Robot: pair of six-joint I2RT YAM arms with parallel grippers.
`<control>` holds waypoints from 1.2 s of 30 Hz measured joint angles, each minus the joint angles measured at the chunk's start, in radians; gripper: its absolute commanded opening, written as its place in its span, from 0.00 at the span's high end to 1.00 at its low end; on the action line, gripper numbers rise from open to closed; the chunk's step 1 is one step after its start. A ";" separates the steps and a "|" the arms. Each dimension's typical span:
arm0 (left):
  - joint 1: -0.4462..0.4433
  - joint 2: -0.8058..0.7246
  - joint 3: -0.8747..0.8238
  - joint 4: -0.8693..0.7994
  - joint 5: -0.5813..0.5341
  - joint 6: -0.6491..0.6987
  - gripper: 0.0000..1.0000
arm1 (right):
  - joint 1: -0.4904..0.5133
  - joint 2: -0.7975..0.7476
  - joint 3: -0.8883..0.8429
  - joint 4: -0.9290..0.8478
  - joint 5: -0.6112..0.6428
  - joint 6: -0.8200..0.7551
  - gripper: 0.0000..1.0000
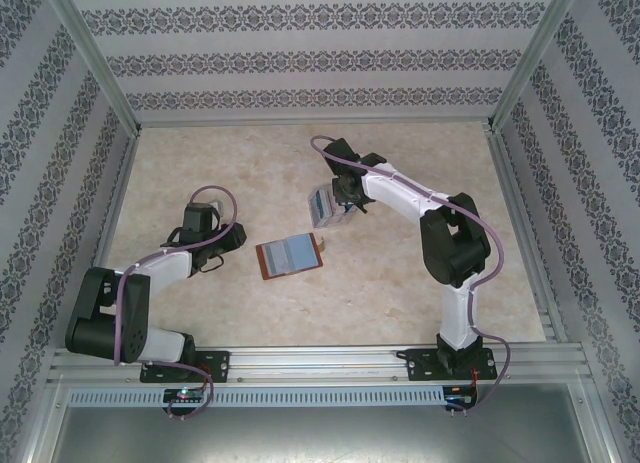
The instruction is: Put the credit cards into the card holder
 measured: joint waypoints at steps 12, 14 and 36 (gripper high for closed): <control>0.000 0.014 0.010 0.000 0.004 0.000 0.58 | 0.000 0.000 0.038 -0.072 0.068 -0.074 0.70; 0.000 0.016 0.012 0.000 0.005 0.000 0.57 | 0.001 0.000 0.043 -0.082 0.082 -0.084 0.71; 0.000 0.059 0.033 0.000 0.027 0.000 0.58 | -0.016 -0.015 0.034 -0.055 -0.090 -0.111 1.00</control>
